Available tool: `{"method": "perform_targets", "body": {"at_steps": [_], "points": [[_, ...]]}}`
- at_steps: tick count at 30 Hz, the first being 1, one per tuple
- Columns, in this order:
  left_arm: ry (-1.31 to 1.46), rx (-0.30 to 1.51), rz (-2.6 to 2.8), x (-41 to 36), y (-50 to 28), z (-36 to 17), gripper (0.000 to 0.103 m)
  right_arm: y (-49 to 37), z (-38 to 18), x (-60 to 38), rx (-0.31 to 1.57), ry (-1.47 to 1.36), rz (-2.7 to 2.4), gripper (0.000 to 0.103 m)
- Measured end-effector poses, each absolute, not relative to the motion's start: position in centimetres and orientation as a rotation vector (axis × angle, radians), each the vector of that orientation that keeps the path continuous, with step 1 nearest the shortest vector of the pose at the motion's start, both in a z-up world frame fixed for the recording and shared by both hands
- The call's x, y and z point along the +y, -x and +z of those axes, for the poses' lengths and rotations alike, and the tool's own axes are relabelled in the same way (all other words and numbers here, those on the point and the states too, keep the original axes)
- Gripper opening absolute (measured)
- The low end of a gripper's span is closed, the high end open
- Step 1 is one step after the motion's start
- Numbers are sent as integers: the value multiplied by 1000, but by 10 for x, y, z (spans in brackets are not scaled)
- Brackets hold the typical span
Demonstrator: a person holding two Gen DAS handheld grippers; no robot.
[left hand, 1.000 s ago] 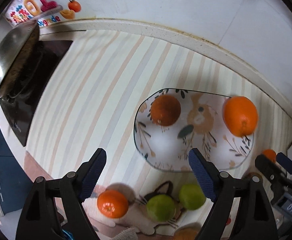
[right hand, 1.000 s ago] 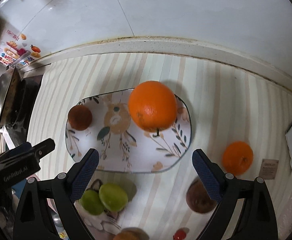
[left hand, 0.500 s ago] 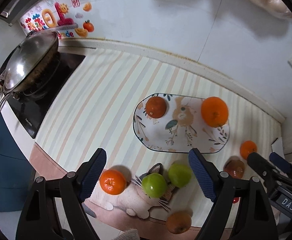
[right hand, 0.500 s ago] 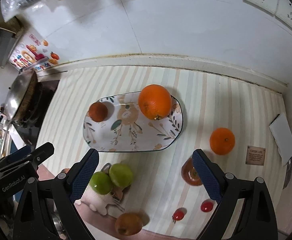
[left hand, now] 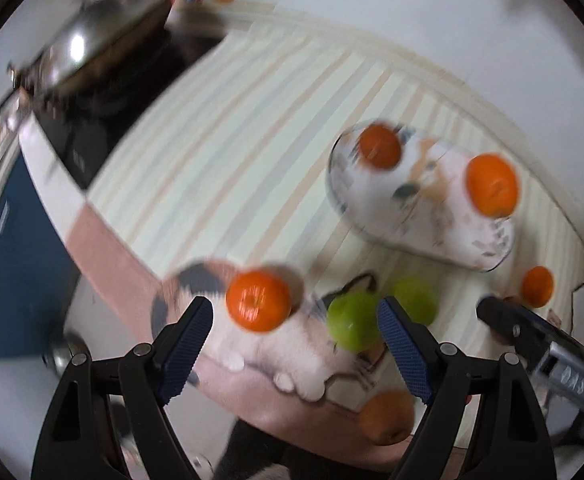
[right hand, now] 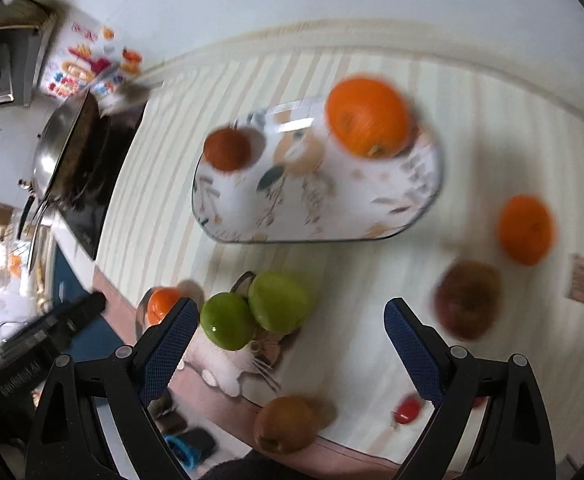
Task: Organize fruits
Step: 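Grasp a green apple with the left tool while the right tool grasps another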
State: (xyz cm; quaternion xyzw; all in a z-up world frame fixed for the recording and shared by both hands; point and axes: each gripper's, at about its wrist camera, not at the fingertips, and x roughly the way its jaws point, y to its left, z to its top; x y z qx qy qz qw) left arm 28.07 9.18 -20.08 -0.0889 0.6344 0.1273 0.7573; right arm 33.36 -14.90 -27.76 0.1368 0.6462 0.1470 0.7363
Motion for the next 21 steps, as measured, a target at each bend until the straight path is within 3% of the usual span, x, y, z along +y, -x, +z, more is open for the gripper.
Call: {"method": "perform_targets", "body": {"at_steps": [2, 7, 10, 21], "points": [[224, 1416, 307, 99, -276, -214, 84, -342, -303, -139, 1475, -296, 345, 85], [304, 1475, 353, 121, -264, -242, 84, -357, -357, -112, 1590, -232, 386, 76], [354, 1512, 334, 123, -262, -255, 84, -360, -379, -102, 1630, -230, 419, 61], [420, 1630, 128, 83, -283, -300, 85, -339, -373, -127, 1587, -178, 323, 60]]}}
